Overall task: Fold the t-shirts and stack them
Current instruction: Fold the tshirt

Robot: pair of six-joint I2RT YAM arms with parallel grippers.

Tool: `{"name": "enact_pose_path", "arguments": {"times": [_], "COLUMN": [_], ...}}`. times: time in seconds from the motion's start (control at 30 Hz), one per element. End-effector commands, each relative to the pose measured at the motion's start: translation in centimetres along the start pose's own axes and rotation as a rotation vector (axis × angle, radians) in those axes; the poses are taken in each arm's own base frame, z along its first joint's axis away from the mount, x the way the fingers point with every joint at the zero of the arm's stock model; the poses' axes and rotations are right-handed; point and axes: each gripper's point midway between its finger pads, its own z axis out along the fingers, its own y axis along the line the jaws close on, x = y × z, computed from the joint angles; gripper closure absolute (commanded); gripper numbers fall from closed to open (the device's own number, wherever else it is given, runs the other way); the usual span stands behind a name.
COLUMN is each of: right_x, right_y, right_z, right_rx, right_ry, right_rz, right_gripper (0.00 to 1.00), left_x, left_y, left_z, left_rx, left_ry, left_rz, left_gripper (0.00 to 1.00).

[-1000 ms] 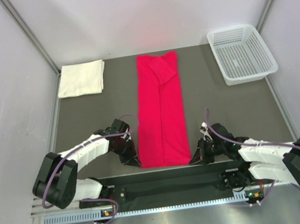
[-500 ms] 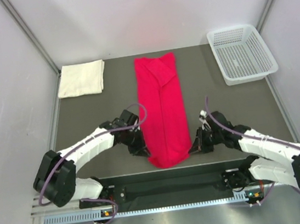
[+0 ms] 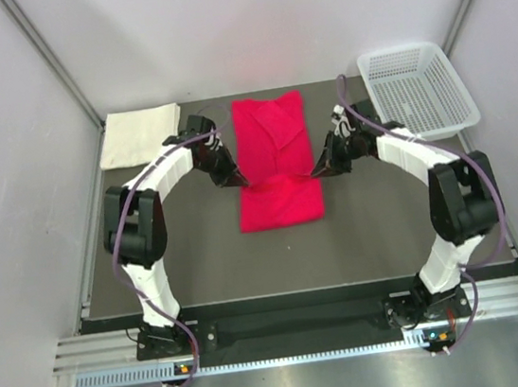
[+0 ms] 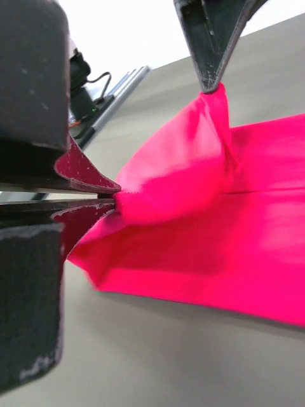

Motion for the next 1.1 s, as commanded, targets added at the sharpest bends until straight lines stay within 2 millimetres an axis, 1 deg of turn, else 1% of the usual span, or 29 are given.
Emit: {"name": "enact_pose_path", "arguments": {"times": [0.0,0.03,0.07,0.1,0.13,0.17,0.23,0.37,0.43,0.47,0.53,0.63,0.73,0.77,0.83,0.9,1.03,1.07], "right_x": [-3.4,-4.8,-5.4,-6.1,-7.2,-7.6,-8.6,-9.4,-9.7,-9.8,-10.3,-11.1,-11.6,-11.7,-12.1,-12.2,-12.9,-13.0], "right_y": [0.9,1.1,0.7,0.6,0.5,0.3,0.4,0.2,0.0,0.0,-0.1,-0.5,-0.9,-1.1,-1.3,-1.5,-2.0,-2.0], "right_z": [0.2,0.8,0.9,1.0,1.4,1.4,1.8,2.2,2.8,3.0,3.4,3.8,4.2,4.4,4.7,4.8,5.2,5.3], "right_rx": [-0.040,-0.046,-0.046,-0.047,-0.051,-0.059,-0.072,-0.095,-0.107,-0.114,-0.120,-0.128,-0.135,-0.134,-0.134,-0.139,-0.143,-0.148], "right_ry": [0.022,0.019,0.024,0.024,0.020,0.024,0.026,0.038,0.049,0.053,0.053,0.050,0.054,0.054,0.054,0.057,0.051,0.053], "right_rz": [-0.052,-0.059,-0.045,-0.038,-0.038,-0.027,-0.024,-0.016,-0.016,-0.012,-0.013,-0.006,0.009,0.010,0.016,0.024,0.037,0.039], "right_gripper": [1.00,1.00,1.00,1.00,1.00,1.00,1.00,1.00,1.00,1.00,1.00,1.00,1.00,1.00,1.00,1.00,0.97,0.93], "left_x": [-3.3,-4.0,-5.0,-5.7,-6.6,-7.3,-8.3,-9.7,-10.2,-10.3,-10.8,-11.4,-11.7,-11.7,-12.0,-12.1,-12.5,-12.6], "left_y": [-1.4,-1.5,-1.7,-1.6,-2.0,-1.6,-1.8,-1.5,-1.6,-1.3,-1.8,-1.3,-1.4,-1.2,-1.2,-0.7,-0.1,0.1], "left_z": [0.0,0.1,0.6,0.6,0.4,0.8,0.6,0.8,0.8,1.3,1.3,2.0,2.3,2.7,2.8,3.0,3.4,3.4], "left_rx": [0.050,0.052,0.062,0.071,0.086,0.092,0.111,0.126,0.139,0.141,0.158,0.149,0.160,0.157,0.156,0.144,0.134,0.127], "left_ry": [-0.007,-0.011,-0.013,-0.018,-0.030,-0.030,-0.044,-0.059,-0.056,-0.050,-0.050,-0.050,-0.046,-0.036,-0.039,-0.039,-0.039,-0.037], "left_rz": [0.009,0.002,-0.003,-0.022,-0.023,-0.040,-0.053,-0.069,-0.083,-0.093,-0.095,-0.101,-0.110,-0.117,-0.115,-0.118,-0.125,-0.131], "left_gripper": [1.00,1.00,1.00,1.00,1.00,1.00,1.00,1.00,1.00,1.00,1.00,1.00,1.00,1.00,1.00,1.00,1.00,1.00]}}
